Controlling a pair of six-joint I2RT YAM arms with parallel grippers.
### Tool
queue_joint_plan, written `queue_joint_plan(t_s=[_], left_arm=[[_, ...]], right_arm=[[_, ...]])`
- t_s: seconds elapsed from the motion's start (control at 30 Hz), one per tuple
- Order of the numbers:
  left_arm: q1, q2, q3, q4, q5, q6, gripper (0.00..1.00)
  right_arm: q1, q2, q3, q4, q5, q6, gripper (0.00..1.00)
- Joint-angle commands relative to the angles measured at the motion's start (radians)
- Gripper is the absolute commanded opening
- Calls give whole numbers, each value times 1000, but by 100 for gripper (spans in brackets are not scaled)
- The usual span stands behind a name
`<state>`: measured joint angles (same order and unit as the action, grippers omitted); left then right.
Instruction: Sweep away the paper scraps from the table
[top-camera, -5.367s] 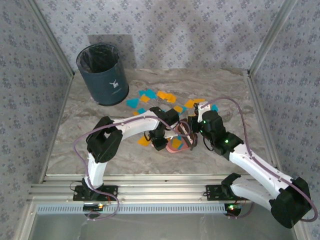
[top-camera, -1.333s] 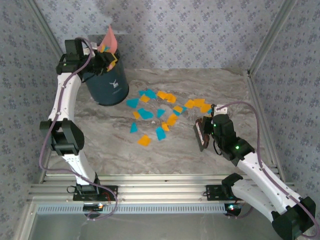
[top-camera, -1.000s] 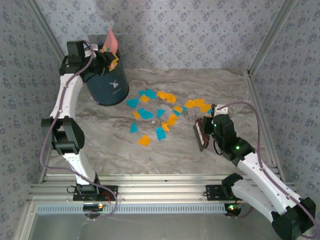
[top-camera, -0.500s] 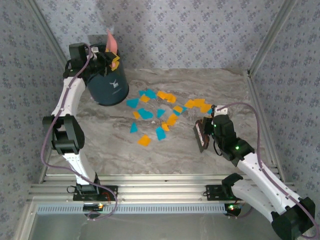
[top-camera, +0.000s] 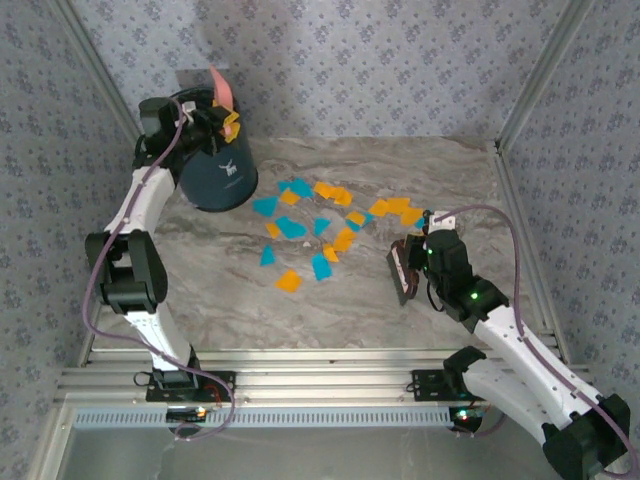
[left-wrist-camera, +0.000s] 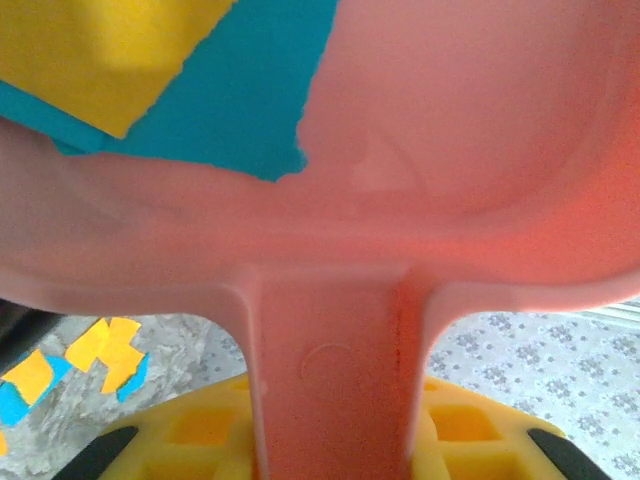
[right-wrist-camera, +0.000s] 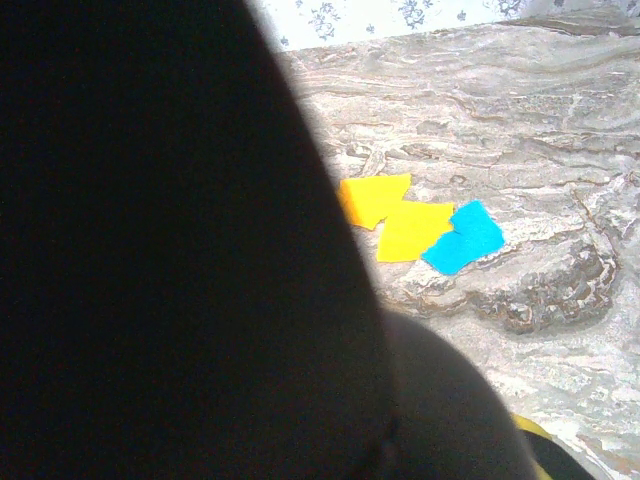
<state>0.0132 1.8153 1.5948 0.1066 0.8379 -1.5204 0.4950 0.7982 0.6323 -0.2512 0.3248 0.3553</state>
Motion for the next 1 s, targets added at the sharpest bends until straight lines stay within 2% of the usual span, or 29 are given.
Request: queue_joint_plan(t_s=[0.0,0.2,0.43,0.6,0.83,0.97], left_arm=[[5,-68,-4,146,17,-68,0],[5,-82,-54,277,4,-178,0],[5,-99,-88,353,-26,-242,0],[5,-89,-146,531,-69,-388,0],[5,-108,-178,544,-92,-403,0],[3,-96,-214,677,-122,-495,0]], right_arm=[[-7,-14,-3,35,-1,20,0],[-6,-14,-7,33,-1,22,0],[-6,-15,-8,34,-4,23,0],[-8,-15,-12,37,-4,24,0],[-10,-16,-11,35,-6,21,0],[-10,-13,-9,39,-8,20,0]])
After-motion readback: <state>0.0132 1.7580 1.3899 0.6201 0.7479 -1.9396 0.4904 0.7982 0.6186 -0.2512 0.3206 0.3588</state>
